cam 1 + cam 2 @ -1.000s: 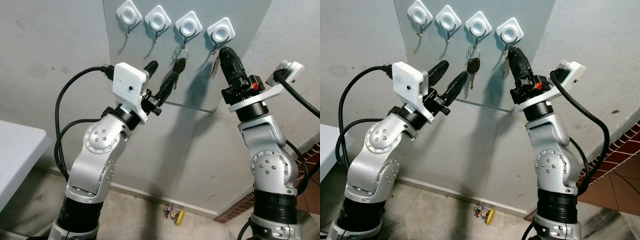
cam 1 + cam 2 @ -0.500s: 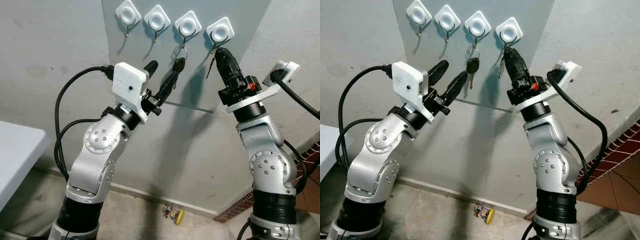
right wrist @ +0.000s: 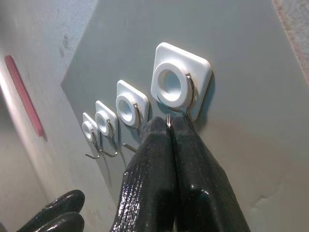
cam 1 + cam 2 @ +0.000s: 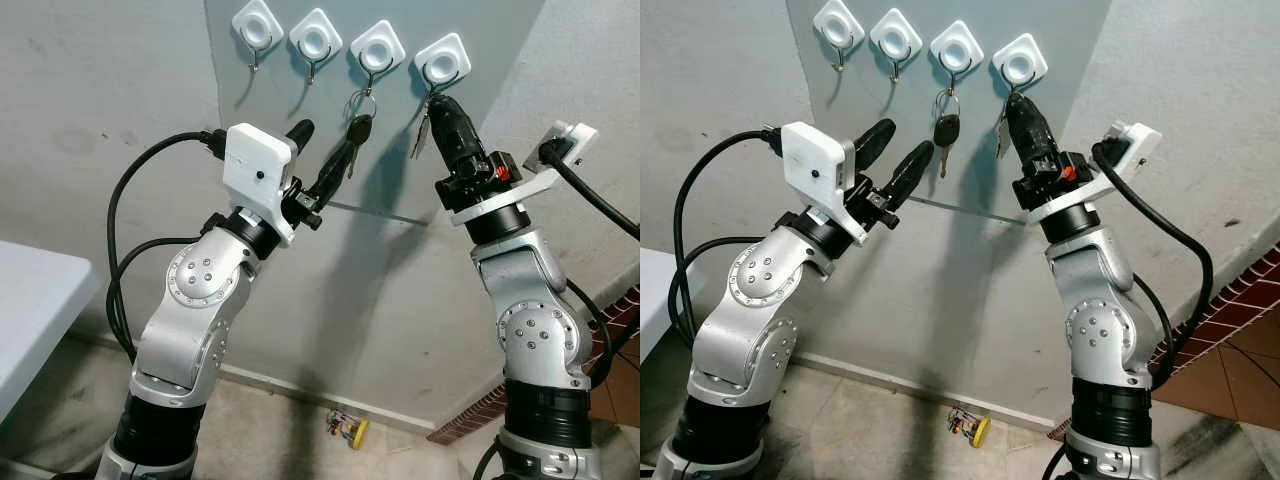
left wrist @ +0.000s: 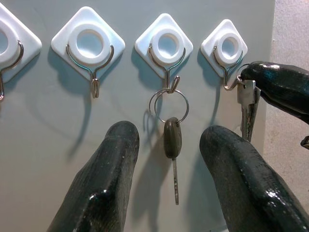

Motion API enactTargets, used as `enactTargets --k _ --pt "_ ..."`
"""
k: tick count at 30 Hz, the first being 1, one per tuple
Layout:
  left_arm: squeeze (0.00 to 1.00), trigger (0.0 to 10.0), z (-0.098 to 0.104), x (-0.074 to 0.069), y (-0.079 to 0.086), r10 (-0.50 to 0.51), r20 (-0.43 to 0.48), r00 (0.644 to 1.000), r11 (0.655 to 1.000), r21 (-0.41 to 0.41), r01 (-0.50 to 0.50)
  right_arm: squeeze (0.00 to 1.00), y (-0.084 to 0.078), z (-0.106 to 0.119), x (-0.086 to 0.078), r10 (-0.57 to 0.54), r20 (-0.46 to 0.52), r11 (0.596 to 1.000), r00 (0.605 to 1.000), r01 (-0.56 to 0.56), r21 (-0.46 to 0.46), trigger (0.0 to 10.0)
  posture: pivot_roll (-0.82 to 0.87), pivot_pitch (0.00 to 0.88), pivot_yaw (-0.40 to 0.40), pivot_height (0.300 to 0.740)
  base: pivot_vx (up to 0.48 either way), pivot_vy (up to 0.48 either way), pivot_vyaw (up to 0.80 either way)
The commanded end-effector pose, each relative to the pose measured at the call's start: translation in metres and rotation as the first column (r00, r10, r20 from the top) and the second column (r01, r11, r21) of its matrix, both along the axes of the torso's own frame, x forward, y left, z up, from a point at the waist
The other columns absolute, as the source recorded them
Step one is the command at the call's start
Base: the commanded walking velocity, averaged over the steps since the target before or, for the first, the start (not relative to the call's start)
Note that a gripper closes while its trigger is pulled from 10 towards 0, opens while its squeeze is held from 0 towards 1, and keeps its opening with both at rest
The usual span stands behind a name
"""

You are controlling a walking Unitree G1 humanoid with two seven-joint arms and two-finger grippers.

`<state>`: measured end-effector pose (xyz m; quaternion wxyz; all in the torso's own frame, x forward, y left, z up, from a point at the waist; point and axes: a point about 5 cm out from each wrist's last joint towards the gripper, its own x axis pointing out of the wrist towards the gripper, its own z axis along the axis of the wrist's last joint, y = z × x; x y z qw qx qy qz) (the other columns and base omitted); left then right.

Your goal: Hang keys on a hook

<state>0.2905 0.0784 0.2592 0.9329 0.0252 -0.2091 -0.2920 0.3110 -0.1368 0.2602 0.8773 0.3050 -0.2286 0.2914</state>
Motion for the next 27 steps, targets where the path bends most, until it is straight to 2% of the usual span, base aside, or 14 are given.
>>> enactTargets --k 1,19,24,26,27 --pt "0.0 10.0 0.004 -0.002 -0.001 -0.005 0.014 1.0 1.0 0.002 0.005 0.0 -0.003 0.004 0.0 -0.007 -0.001 1.0 1.0 0.008 0.02 10.0 0.06 0.078 -0.063 0.74 0.0 0.0 0.0" --pt "0.0 10.0 0.005 -0.003 0.0 0.0 0.018 1.0 1.0 0.001 0.0 0.0 -0.005 -0.004 0.01 -0.027 -0.16 0.997 0.987 0.038 0.065 10.0 0.06 0.079 -0.067 0.74 0.0 0.0 0.0" --pt "0.0 10.0 0.005 -0.003 -0.001 -0.002 0.02 1.0 1.0 0.002 0.002 0.0 -0.008 -0.008 0.01 -0.013 -0.187 0.989 0.982 0.04 0.141 10.0 0.06 0.075 -0.066 0.74 0.0 0.0 0.0" --pt "0.0 10.0 0.005 -0.003 -0.001 -0.004 0.019 1.0 1.0 0.002 0.004 0.0 -0.009 -0.008 0.009 -0.027 -0.174 0.989 0.984 0.051 0.136 10.0 0.06 0.075 -0.067 0.74 0.0 0.0 0.0" --pt "0.0 10.0 0.005 -0.003 -0.001 -0.004 0.02 1.0 1.0 0.002 0.004 0.99 -0.01 -0.009 0.009 -0.031 -0.172 0.99 0.985 0.054 0.132 10.0 0.06 0.074 -0.066 0.74 0.0 0.0 0.0"
